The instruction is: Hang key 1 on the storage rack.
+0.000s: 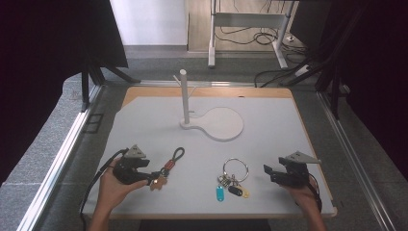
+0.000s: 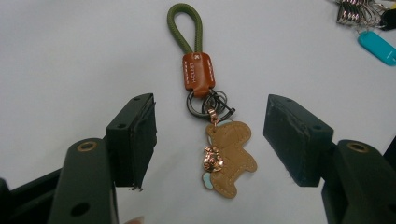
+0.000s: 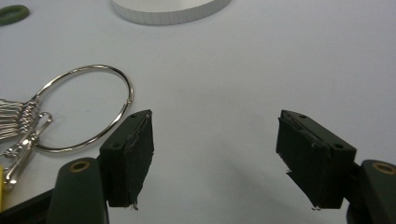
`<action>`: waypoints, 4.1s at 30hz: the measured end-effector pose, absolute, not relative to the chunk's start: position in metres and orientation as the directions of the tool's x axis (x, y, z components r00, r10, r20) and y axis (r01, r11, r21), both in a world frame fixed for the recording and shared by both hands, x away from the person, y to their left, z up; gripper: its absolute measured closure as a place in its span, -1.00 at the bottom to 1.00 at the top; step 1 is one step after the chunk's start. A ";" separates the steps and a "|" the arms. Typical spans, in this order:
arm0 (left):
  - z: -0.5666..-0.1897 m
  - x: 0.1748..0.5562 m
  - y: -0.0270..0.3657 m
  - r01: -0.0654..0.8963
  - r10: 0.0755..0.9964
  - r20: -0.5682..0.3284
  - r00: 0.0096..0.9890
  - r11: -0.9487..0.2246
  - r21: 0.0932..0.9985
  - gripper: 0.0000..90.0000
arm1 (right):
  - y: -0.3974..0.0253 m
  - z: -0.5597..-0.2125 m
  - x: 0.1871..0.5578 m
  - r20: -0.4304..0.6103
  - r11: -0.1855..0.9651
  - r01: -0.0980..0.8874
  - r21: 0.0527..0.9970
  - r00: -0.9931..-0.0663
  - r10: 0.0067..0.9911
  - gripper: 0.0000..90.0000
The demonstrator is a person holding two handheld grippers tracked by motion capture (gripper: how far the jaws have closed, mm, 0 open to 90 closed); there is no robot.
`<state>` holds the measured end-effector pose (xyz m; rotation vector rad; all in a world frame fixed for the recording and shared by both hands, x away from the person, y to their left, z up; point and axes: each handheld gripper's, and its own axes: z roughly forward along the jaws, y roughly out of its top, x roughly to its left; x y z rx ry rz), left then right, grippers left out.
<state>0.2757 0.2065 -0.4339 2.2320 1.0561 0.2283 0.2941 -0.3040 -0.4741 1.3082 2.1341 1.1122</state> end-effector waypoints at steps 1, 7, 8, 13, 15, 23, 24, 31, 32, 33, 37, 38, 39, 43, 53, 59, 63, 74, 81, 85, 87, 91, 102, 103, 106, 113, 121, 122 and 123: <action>-0.434 0.276 0.206 0.631 0.746 -0.112 0.656 -0.462 0.623 -0.22 | -0.304 -0.474 0.294 0.070 0.246 0.554 0.795 -0.487 0.871 -0.38; -0.436 0.276 0.204 0.634 0.749 -0.112 0.653 -0.460 0.621 -0.22 | -0.307 -0.477 0.295 0.074 0.249 0.563 0.788 -0.489 0.869 -0.37; -0.437 0.277 0.203 0.635 0.746 -0.113 0.656 -0.465 0.617 -0.22 | -0.309 -0.478 0.295 0.076 0.245 0.565 0.788 -0.484 0.872 -0.37; -0.435 0.280 0.207 0.638 0.755 -0.112 0.646 -0.454 0.622 -0.22 | -0.311 -0.476 0.293 0.078 0.235 0.564 0.792 -0.475 0.876 -0.35; -0.433 0.283 0.208 0.645 0.762 -0.117 0.637 -0.444 0.623 -0.22 | -0.312 -0.476 0.292 0.078 0.234 0.565 0.791 -0.474 0.877 -0.35; -0.422 0.288 0.198 0.639 0.740 -0.114 0.663 -0.480 0.601 -0.23 | -0.310 -0.477 0.292 0.070 0.239 0.568 0.787 -0.467 0.881 -0.35; -0.417 0.289 0.191 0.629 0.732 -0.091 0.676 -0.508 0.589 -0.23 | -0.309 -0.477 0.292 0.066 0.240 0.566 0.789 -0.466 0.882 -0.35; -0.415 0.307 0.178 0.652 0.733 -0.083 0.675 -0.541 0.531 -0.21 | -0.309 -0.475 0.290 0.062 0.243 0.564 0.789 -0.468 0.882 -0.35; -0.416 0.308 0.177 0.659 0.735 -0.086 0.673 -0.543 0.521 -0.20 | -0.309 -0.475 0.290 0.061 0.243 0.565 0.789 -0.466 0.883 -0.35; -0.417 0.310 0.175 0.662 0.731 -0.088 0.676 -0.552 0.506 -0.20 | -0.309 -0.476 0.290 0.061 0.244 0.565 0.788 -0.465 0.883 -0.35; -0.423 0.318 0.168 0.674 0.724 -0.096 0.683 -0.574 0.465 -0.18 | -0.310 -0.477 0.291 0.062 0.242 0.576 0.781 -0.457 0.887 -0.35; -0.424 0.321 0.167 0.674 0.721 -0.098 0.686 -0.579 0.458 -0.18 | -0.309 -0.478 0.291 0.060 0.243 0.576 0.780 -0.457 0.888 -0.35; -0.426 0.322 0.166 0.679 0.722 -0.105 0.684 -0.578 0.453 -0.18 | -0.309 -0.478 0.291 0.058 0.246 0.577 0.779 -0.457 0.888 -0.35; -0.430 0.328 0.163 0.689 0.725 -0.107 0.680 -0.583 0.431 -0.16 | -0.308 -0.479 0.291 0.044 0.258 0.575 0.777 -0.457 0.888 -0.35; -0.446 0.347 0.147 0.706 0.729 -0.101 0.677 -0.605 0.368 -0.04 | -0.304 -0.483 0.292 0.028 0.273 0.583 0.765 -0.454 0.891 -0.35; -0.455 0.353 0.142 0.717 0.739 -0.077 0.669 -0.614 0.331 0.03 | -0.303 -0.484 0.292 0.021 0.282 0.584 0.761 -0.457 0.889 -0.35; -0.458 0.354 0.141 0.719 0.742 -0.069 0.667 -0.616 0.321 0.07 | -0.303 -0.484 0.292 0.020 0.283 0.584 0.761 -0.457 0.889 -0.35; -0.463 0.350 0.136 0.718 0.746 -0.040 0.664 -0.621 0.315 0.17 | -0.301 -0.484 0.293 0.010 0.290 0.584 0.758 -0.455 0.890 -0.35; -0.463 0.347 0.135 0.705 0.733 -0.044 0.679 -0.634 0.318 0.45 | -0.300 -0.484 0.292 0.006 0.293 0.583 0.758 -0.456 0.890 -0.35; -0.463 0.346 0.136 0.700 0.730 -0.045 0.682 -0.633 0.331 0.48 | -0.301 -0.484 0.292 0.005 0.292 0.582 0.759 -0.454 0.891 -0.34; -0.462 0.346 0.137 0.697 0.728 -0.049 0.684 -0.631 0.342 0.49 | -0.301 -0.484 0.292 0.007 0.289 0.583 0.759 -0.451 0.892 -0.34; -0.455 0.344 0.140 0.688 0.728 -0.059 0.683 -0.614 0.387 0.49 | -0.302 -0.482 0.292 0.022 0.276 0.581 0.766 -0.452 0.892 -0.34; -0.411 0.339 0.164 0.663 0.722 -0.104 0.684 -0.557 0.500 0.49 | -0.304 -0.481 0.291 0.025 0.271 0.578 0.770 -0.451 0.892 -0.34; -0.408 0.341 0.168 0.661 0.721 -0.112 0.684 -0.548 0.513 0.49 | -0.304 -0.481 0.291 0.027 0.268 0.580 0.769 -0.448 0.893 -0.34; -0.404 0.342 0.172 0.659 0.720 -0.114 0.684 -0.544 0.519 0.49 | -0.305 -0.481 0.291 0.031 0.264 0.581 0.770 -0.446 0.894 -0.34; -0.398 0.346 0.177 0.659 0.714 -0.137 0.687 -0.534 0.529 0.49 | -0.306 -0.479 0.291 0.051 0.251 0.584 0.772 -0.450 0.892 -0.33; -0.381 0.353 0.184 0.653 0.717 -0.139 0.683 -0.515 0.556 0.49 | -0.307 -0.481 0.292 0.055 0.247 0.591 0.768 -0.445 0.894 -0.33; -0.381 0.353 0.184 0.653 0.717 -0.139 0.683 -0.515 0.556 0.49 | -0.307 -0.481 0.292 0.055 0.247 0.591 0.768 -0.445 0.894 -0.33; -0.377 0.354 0.185 0.651 0.717 -0.137 0.683 -0.515 0.558 0.49 | -0.307 -0.481 0.292 0.055 0.246 0.589 0.770 -0.444 0.894 -0.33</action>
